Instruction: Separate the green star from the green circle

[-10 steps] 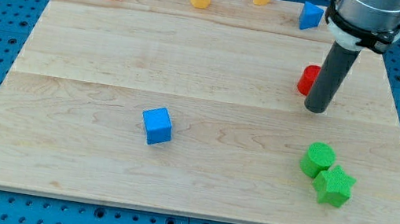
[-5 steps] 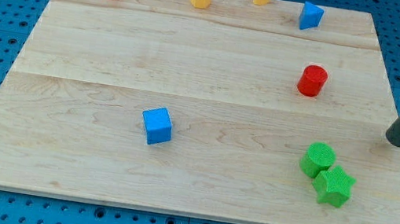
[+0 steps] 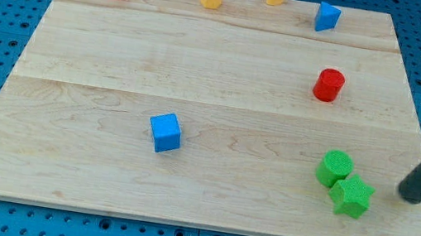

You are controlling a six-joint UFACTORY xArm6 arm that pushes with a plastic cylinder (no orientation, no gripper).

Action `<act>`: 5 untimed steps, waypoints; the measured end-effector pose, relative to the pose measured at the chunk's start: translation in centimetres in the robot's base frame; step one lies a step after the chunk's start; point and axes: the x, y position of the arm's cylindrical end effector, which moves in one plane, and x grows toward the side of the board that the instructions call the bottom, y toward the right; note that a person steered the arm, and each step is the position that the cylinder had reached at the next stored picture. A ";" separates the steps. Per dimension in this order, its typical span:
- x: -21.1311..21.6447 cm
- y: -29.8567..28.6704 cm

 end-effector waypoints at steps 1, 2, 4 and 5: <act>2.2 -9.9; 2.6 -11.1; 5.2 -13.9; 4.8 -20.1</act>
